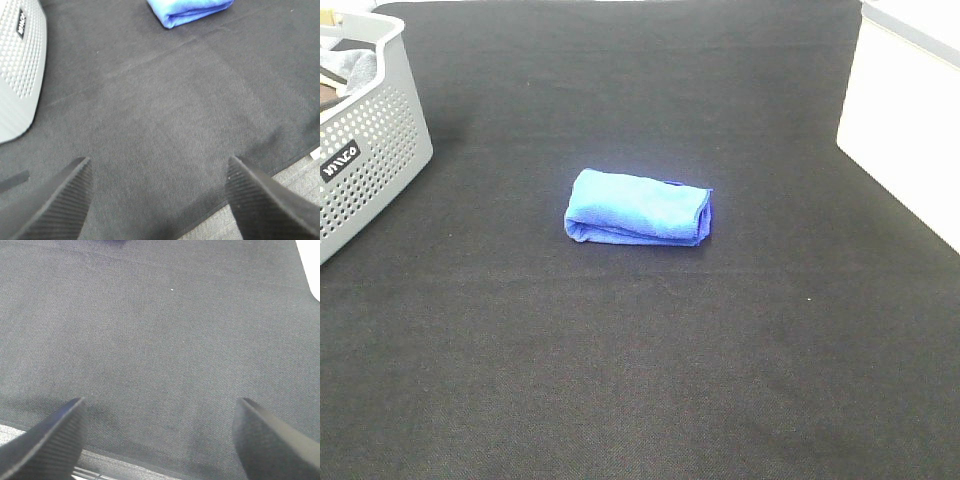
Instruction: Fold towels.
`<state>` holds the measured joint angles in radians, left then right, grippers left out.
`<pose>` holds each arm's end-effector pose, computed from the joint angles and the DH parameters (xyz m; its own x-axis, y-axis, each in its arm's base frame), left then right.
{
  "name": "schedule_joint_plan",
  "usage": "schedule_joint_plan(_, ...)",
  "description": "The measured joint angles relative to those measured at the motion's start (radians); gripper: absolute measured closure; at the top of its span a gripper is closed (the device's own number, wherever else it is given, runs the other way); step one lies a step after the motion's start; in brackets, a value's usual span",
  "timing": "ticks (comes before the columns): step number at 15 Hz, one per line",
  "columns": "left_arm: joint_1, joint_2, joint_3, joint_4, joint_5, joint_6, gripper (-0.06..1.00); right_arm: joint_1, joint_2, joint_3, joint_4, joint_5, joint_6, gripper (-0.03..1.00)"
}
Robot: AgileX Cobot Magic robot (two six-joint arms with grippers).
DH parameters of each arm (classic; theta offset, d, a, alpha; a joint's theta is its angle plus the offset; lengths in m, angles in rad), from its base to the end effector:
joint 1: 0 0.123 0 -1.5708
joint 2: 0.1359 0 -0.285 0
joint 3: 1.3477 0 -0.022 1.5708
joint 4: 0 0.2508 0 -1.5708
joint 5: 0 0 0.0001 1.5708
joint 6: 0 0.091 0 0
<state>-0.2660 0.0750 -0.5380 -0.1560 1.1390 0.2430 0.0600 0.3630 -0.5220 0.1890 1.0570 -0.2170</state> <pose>-0.0046 -0.0121 0.2828 -0.4578 0.3057 -0.8348 0.4618 0.8842 0.0705 0.0489 0.0179 0.2772 -0.6915 -0.1631 -0.7037 -0.2596 0.9652 0.0314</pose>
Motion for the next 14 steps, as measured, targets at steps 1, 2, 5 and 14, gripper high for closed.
schedule_joint_plan(1,0.0,-0.001,0.007,0.0,-0.021,0.002,0.23,0.0,0.0,0.009,0.0,0.004,0.004,0.21)
schedule_joint_plan(2,0.0,-0.001,0.021,0.0,-0.046,0.009,0.23,0.0,0.0,0.013,-0.002,0.009,0.016,0.21)
schedule_joint_plan(5,0.0,-0.001,0.033,0.0,-0.071,0.016,0.23,0.0,0.0,0.014,-0.003,0.011,0.019,0.21)
schedule_joint_plan(14,0.007,-0.001,0.033,0.0,-0.075,0.018,0.23,0.0,0.0,0.014,-0.003,0.012,0.02,0.21)
